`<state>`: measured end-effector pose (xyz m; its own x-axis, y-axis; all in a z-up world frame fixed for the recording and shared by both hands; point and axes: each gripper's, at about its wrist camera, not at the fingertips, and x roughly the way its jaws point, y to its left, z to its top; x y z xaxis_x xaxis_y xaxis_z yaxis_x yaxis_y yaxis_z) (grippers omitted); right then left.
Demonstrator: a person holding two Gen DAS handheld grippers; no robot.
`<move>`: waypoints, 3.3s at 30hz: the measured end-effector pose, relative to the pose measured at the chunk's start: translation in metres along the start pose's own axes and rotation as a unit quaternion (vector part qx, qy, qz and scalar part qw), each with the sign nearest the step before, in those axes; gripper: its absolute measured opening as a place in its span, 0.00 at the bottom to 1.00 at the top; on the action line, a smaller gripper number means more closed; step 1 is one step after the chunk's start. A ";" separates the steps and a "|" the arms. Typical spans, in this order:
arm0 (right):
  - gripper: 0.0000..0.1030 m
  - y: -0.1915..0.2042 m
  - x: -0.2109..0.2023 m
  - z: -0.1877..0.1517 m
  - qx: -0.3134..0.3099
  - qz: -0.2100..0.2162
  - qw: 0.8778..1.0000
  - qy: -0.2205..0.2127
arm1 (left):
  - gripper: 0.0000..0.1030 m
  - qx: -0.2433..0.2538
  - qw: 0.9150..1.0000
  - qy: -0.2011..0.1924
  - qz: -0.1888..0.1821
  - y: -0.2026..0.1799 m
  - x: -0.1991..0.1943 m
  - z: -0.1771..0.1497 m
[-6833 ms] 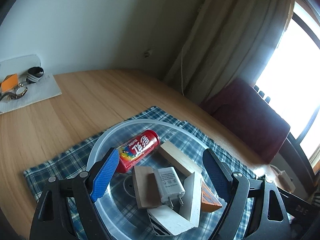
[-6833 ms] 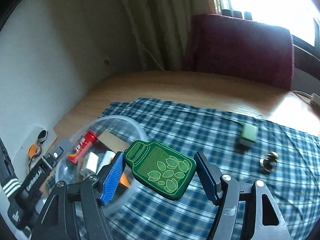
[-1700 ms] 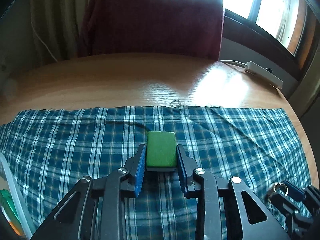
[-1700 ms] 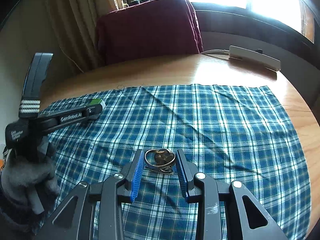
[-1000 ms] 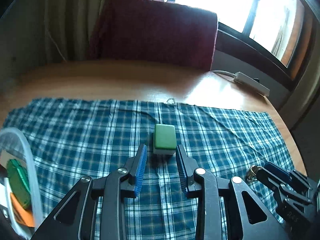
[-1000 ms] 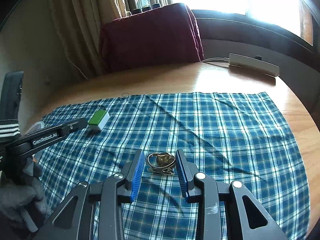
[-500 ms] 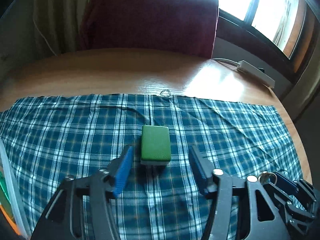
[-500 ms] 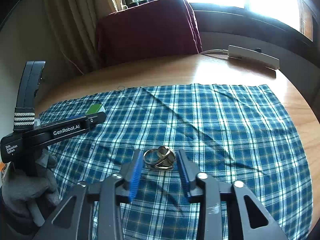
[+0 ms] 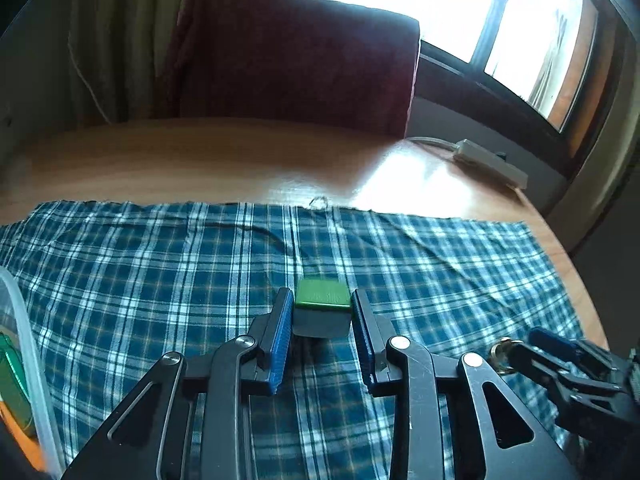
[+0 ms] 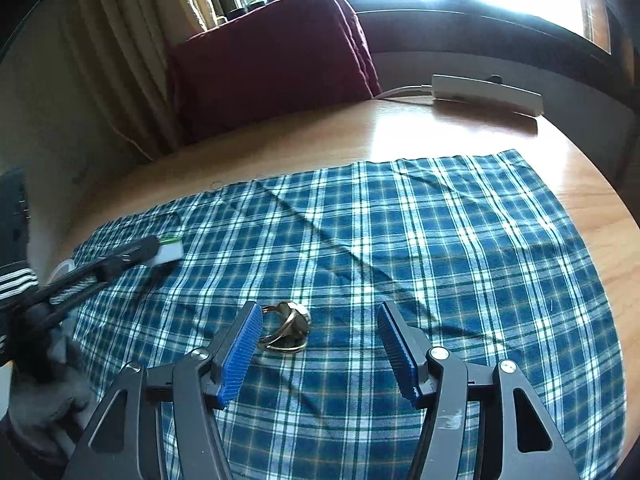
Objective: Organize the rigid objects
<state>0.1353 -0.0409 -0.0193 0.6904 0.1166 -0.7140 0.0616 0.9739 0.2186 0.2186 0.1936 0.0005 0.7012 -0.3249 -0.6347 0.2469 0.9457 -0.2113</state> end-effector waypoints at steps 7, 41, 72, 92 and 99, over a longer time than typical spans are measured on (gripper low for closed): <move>0.61 0.021 0.005 -0.006 -0.049 -0.006 0.999 -0.003 | 0.29 0.003 0.999 -0.032 -0.004 0.005 -0.030 0.004; 0.37 0.028 -0.006 -0.008 -0.073 -0.013 0.997 -0.012 | 0.29 0.002 1.000 -0.007 0.009 -0.003 -0.021 -0.013; 0.37 0.038 -0.012 -0.011 -0.075 0.002 0.997 -0.007 | 0.33 -0.012 0.999 0.035 0.002 -0.015 0.010 -0.007; 0.37 0.035 -0.016 -0.009 -0.072 0.001 0.997 -0.012 | 0.29 -0.042 0.994 -0.089 0.046 0.020 -0.087 -0.016; 0.37 0.035 -0.016 -0.008 -0.073 0.001 0.997 -0.014 | 0.29 -0.073 0.988 -0.114 0.078 0.051 -0.120 -0.028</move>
<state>0.1210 -0.0075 -0.0057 0.7099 0.1144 -0.6949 -0.0429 0.9919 0.1195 0.1285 0.2806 0.0451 0.8594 -0.1529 -0.4878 0.0370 0.9703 -0.2391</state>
